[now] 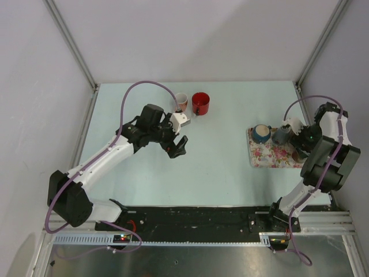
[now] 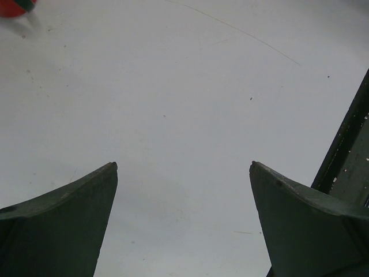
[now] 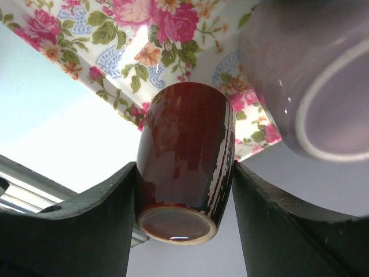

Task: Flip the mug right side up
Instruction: Turn over the cup on the tray.

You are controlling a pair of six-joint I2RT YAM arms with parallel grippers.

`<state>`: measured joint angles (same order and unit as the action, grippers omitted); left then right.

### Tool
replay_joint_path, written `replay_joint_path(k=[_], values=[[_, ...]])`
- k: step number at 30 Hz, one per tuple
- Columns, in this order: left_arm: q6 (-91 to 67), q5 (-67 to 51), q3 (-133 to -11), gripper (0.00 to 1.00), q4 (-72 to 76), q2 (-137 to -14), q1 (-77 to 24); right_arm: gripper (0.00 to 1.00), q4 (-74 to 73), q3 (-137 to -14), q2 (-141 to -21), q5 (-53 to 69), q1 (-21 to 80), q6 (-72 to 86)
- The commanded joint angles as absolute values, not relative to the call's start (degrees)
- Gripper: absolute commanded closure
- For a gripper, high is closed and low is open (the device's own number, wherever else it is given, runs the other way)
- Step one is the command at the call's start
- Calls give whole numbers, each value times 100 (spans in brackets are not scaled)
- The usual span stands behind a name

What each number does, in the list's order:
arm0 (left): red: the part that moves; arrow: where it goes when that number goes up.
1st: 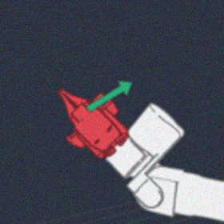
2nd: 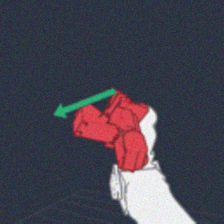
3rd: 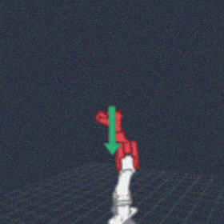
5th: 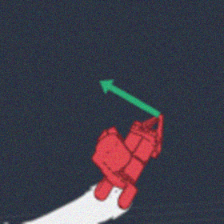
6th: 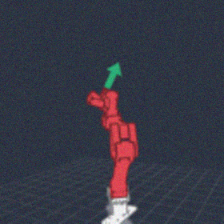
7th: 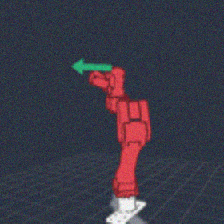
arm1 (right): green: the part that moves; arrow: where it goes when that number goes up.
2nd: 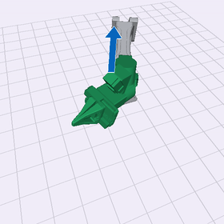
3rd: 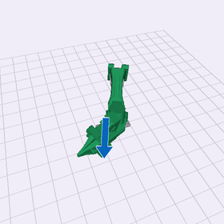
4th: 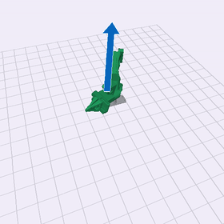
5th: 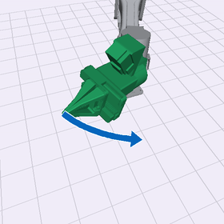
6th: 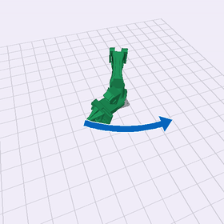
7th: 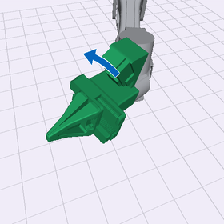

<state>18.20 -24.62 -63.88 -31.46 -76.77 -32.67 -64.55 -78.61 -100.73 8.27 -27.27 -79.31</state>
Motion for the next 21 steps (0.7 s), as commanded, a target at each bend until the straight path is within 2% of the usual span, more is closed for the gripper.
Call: replay_joint_path(k=[1, 12, 21], values=[[1760, -2471, -6664, 0, -3084, -7498, -3276, 100, -6642, -7910, -9453, 1021, -2672, -7978], [1654, -2200, -6845, 0, -3058, -7495, -3275, 100, -7001, -7938, -8526, 2037, -2559, -7983], [1660, -2313, -7059, 0, -3036, -7463, -3265, 100, -7019, -8147, -7834, 3608, -2369, -7364]])
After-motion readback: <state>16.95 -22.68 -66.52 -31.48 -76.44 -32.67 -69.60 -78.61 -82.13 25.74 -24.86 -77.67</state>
